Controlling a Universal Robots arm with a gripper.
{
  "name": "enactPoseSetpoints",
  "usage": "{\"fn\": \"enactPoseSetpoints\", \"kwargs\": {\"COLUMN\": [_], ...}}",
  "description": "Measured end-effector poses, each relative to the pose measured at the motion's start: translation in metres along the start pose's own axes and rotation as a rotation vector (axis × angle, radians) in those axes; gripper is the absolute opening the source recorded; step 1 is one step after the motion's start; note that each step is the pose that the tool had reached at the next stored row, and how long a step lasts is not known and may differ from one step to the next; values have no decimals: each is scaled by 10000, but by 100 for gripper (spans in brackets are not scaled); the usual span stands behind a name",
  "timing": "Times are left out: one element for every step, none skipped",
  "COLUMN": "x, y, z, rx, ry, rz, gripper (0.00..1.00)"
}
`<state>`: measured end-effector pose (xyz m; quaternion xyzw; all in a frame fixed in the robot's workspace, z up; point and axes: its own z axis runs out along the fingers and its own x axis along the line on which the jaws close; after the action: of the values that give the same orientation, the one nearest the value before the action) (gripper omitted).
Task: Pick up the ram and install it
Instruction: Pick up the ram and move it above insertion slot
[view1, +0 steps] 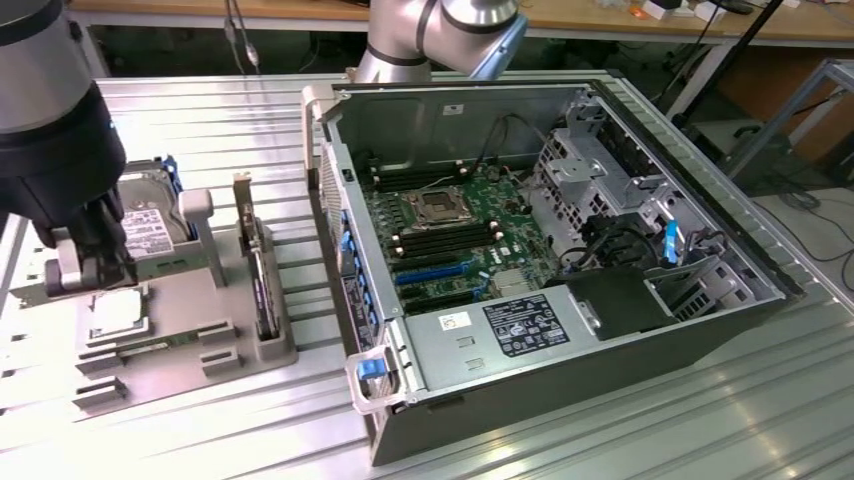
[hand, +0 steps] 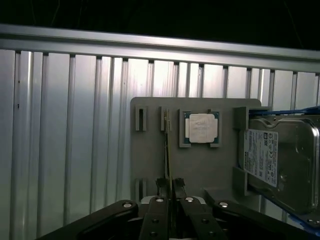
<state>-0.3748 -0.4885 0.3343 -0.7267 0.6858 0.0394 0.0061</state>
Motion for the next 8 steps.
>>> {"fn": "enactPoseSetpoints", "kwargs": {"x": [-7, -11, -14, -16, -19, -21, -24, -27], "y": [-34, -75, -123, -166, -234, -311, -371, -431], "z": [-15, -29, -45, -61, -84, -113, -138, -160], "rx": [0, 0, -1, -1, 0, 1, -1, -1], "ry": [0, -1, 0, 0, 0, 0, 1, 0], "rz": [1, 2, 2, 2, 2, 0, 2, 2], "gripper": [15, 15, 15, 15, 15, 15, 15, 15]}}
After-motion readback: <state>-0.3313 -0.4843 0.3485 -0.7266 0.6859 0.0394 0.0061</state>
